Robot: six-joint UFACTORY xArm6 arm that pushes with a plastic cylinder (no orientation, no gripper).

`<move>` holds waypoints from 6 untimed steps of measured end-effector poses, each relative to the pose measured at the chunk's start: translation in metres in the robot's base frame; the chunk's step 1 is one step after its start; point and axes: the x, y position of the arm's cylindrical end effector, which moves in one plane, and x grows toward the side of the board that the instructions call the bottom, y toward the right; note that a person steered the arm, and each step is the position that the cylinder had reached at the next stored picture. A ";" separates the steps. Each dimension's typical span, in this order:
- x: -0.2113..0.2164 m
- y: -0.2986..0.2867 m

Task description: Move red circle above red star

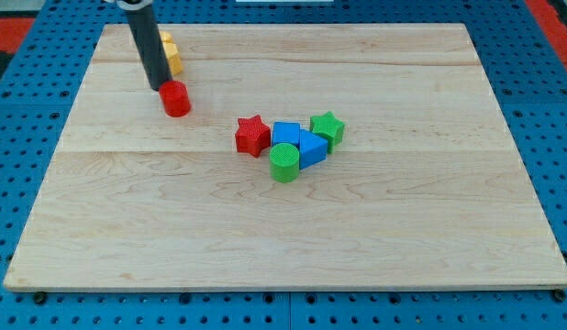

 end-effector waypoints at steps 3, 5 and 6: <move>0.026 0.023; 0.022 0.046; 0.009 0.036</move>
